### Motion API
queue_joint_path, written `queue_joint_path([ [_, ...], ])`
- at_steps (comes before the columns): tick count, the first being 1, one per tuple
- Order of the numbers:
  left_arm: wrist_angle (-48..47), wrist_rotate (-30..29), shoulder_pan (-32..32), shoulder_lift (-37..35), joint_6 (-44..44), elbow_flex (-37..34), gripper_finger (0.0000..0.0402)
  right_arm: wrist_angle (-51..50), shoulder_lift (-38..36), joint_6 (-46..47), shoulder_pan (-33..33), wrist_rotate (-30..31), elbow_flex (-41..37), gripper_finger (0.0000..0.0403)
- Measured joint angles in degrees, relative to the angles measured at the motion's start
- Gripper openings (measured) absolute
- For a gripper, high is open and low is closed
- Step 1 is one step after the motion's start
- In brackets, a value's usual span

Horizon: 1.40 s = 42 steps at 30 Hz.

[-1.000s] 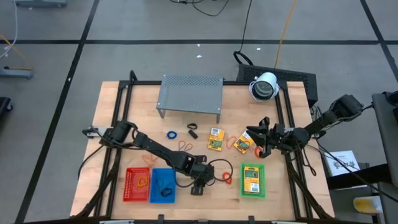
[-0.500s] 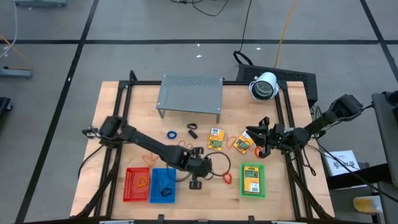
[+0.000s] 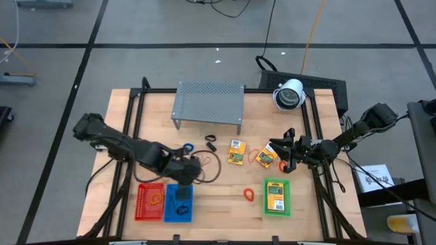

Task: Pick & Place Office Desk Supplies
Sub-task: Put the purple spring keychain into the red bin

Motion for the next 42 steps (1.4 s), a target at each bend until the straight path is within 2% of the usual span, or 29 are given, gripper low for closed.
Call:
queue_joint_path([
  [6,-18.8,7.1,-4.9,-0.9,-11.3,0.0,0.0013,-0.2,0.0,0.0,0.0,0.0,0.0,0.0073],
  [10,-22.7,11.5,-8.3,-0.9,-15.6,-0.9,0.0012,-0.4,0.0,0.0,0.0,0.0,0.0,0.0075],
  [16,-21.8,13.4,-12.0,-0.9,-20.9,-4.9,0.0014,-0.4,0.0,0.0,0.0,0.0,0.0,0.0073],
  [25,-6.2,20.5,-14.6,-0.9,-21.9,-18.7,0.0012,-0.4,0.0,0.1,0.0,0.0,0.0,0.0075],
  [30,-3.9,20.3,-15.4,-0.9,-21.8,-22.3,0.0022,-0.4,0.0,0.2,0.0,0.0,0.0,0.0075],
  [34,-3.3,16.0,-17.0,-2.7,-23.4,-24.0,0.0044,-0.4,0.0,0.2,0.0,0.0,0.0,0.0075],
  [37,0.0,11.5,-18.2,-6.2,-25.5,-26.0,0.0059,-0.4,0.0,0.6,0.0,0.0,0.0,0.0075],
  [42,10.6,5.6,-18.9,-15.9,-29.3,-31.2,0.0069,-0.4,0.0,1.8,0.0,0.0,0.0,0.0075],
])
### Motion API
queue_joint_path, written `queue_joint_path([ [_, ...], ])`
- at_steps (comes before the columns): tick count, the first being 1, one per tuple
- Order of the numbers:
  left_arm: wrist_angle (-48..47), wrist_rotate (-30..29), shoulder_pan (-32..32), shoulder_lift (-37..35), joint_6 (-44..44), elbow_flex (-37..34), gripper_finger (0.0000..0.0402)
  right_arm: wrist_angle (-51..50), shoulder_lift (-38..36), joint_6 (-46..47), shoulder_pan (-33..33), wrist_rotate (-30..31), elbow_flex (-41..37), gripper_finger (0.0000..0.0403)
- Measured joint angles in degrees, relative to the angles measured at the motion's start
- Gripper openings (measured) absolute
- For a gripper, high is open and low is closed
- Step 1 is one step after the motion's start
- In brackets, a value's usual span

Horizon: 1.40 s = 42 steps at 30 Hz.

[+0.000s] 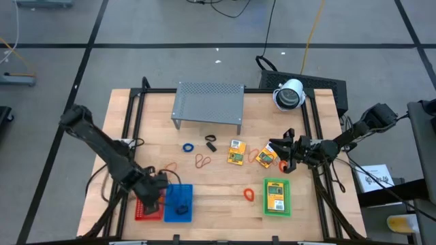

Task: Pick & Place Office Desk Supplies
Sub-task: Put the purple spring keychain into the red bin, then put the yellow crayon box into the green bin

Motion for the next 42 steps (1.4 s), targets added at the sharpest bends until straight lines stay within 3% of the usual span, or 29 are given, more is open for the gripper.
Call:
queue_joint_path([
  [6,8.2,-0.8,-0.7,-7.7,-3.7,-5.5,0.0071,0.2,0.0,0.6,0.0,0.0,0.0,0.0075],
  [16,6.7,3.7,-3.2,-7.9,-6.9,-9.0,0.0072,0.6,0.0,0.8,0.0,0.0,0.0,0.0075],
  [22,11.3,4.7,-3.9,-7.9,-8.7,-10.3,0.0076,0.6,0.0,0.8,0.0,0.0,0.0,0.0075],
  [31,11.9,5.0,-4.0,-7.9,-10.4,-13.4,0.0183,0.6,0.0,0.8,0.0,-0.2,0.0,0.0075],
  [33,12.0,3.4,-4.0,-7.9,-8.1,-13.6,0.0203,0.6,0.0,0.8,0.0,-0.2,0.0,0.0075],
  [37,14.0,-5.6,-4.0,-8.1,-2.1,-13.6,0.0226,0.6,0.0,1.0,0.0,-0.2,0.0,0.0075],
  [42,19.8,-18.1,-4.0,-10.6,8.6,-13.6,0.0222,0.5,0.0,1.9,0.0,-0.2,0.0,0.0075],
])
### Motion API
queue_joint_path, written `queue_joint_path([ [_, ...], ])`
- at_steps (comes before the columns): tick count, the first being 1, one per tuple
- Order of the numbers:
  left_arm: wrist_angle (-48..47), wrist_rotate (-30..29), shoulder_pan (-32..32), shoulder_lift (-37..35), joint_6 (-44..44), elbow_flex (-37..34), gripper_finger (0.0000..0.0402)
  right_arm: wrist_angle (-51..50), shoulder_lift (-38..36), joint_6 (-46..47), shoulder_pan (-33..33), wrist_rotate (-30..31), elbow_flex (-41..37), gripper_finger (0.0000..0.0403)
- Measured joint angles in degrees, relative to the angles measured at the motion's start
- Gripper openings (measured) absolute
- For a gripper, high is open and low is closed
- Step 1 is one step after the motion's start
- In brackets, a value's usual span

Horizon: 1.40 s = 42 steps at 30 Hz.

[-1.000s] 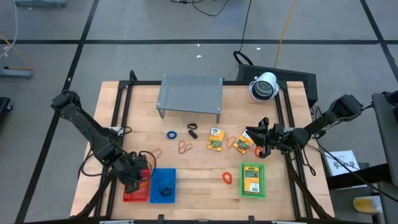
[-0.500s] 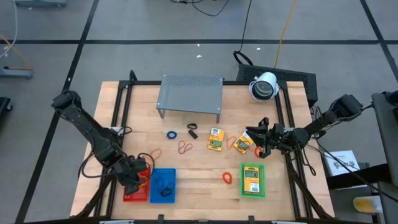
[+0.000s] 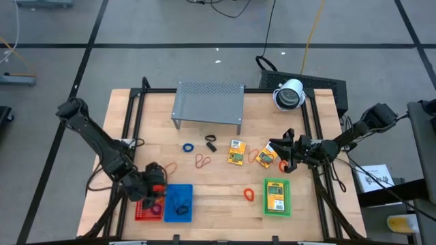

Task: Pick & Place Office Desk Supplies
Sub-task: Put the yellow crayon box into the green bin

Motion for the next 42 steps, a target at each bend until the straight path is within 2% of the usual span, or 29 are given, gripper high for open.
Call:
queue_joint_path([
  [5,1.7,-8.0,2.6,-5.5,12.4,0.0,0.0202,1.1,0.0,0.0,0.0,0.0,0.0,0.0075],
  [8,2.3,-9.4,6.3,-10.5,20.1,-0.5,0.0192,1.2,0.0,0.6,0.0,0.0,0.0,0.0075],
  [11,7.2,-9.6,10.4,-16.9,27.8,-3.8,0.0187,0.9,0.0,2.0,0.0,0.0,0.0,0.0075],
  [16,18.6,-2.0,18.0,-28.9,37.3,-13.4,0.0192,0.4,0.0,3.0,0.0,0.0,0.0,0.0075],
  [20,19.2,5.2,23.7,-37.8,38.7,-18.1,0.0197,0.4,0.0,3.0,0.0,0.0,0.0,0.0075],
  [23,19.1,9.2,26.9,-43.5,43.7,-19.4,0.0198,0.4,0.0,3.0,0.0,0.0,0.0,0.0075],
  [27,18.2,9.4,30.9,-49.6,49.0,-20.0,0.0198,0.4,0.0,3.3,0.0,0.0,0.0,0.0075],
  [32,13.6,9.5,35.3,-55.0,48.3,-22.3,0.0198,0.1,0.0,4.5,0.0,0.0,0.0,0.0075],
  [37,15.9,10.6,38.4,-59.7,48.9,-26.2,0.0198,-2.1,0.0,4.6,0.0,-0.1,0.0,0.0075],
  [42,18.8,13.0,40.8,-63.0,48.5,-29.6,0.0198,-5.0,0.0,8.0,-0.8,-6.5,0.0,0.0075],
])
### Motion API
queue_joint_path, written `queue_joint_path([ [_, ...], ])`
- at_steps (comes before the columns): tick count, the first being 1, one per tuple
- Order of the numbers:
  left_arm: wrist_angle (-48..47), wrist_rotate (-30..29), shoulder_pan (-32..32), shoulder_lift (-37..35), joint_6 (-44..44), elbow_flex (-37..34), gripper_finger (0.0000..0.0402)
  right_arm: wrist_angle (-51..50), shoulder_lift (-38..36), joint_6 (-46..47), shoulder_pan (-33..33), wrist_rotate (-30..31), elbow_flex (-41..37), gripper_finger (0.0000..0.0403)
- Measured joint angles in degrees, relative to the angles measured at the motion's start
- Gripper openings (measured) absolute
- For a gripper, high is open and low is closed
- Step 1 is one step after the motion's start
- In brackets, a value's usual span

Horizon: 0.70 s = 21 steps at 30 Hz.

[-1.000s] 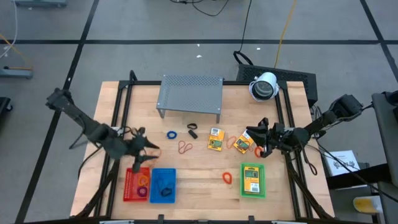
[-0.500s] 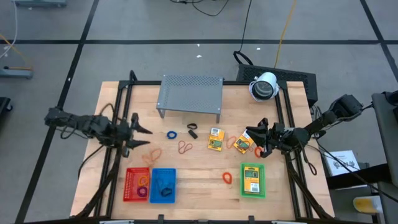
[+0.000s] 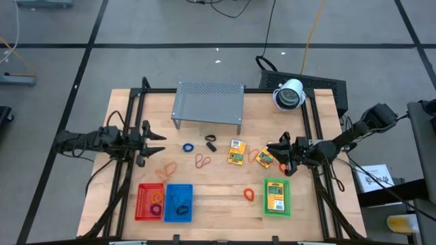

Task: Pick & Place Office Desk Supplies
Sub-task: Put the yellow crayon box into the green bin

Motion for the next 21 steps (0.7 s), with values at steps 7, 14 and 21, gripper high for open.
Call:
queue_joint_path([
  [7,4.0,2.2,1.3,0.0,1.5,-0.3,0.0198,-1.3,0.0,1.6,-2.1,-9.4,0.0,0.0075],
  [14,6.5,2.6,1.3,0.0,1.8,-0.2,0.0198,-10.2,0.0,5.7,-3.3,-14.5,0.0,0.0075],
  [21,5.0,2.2,1.3,0.1,-3.4,-0.2,0.0198,-17.1,0.0,5.4,-3.3,-14.5,0.0,0.0075],
])
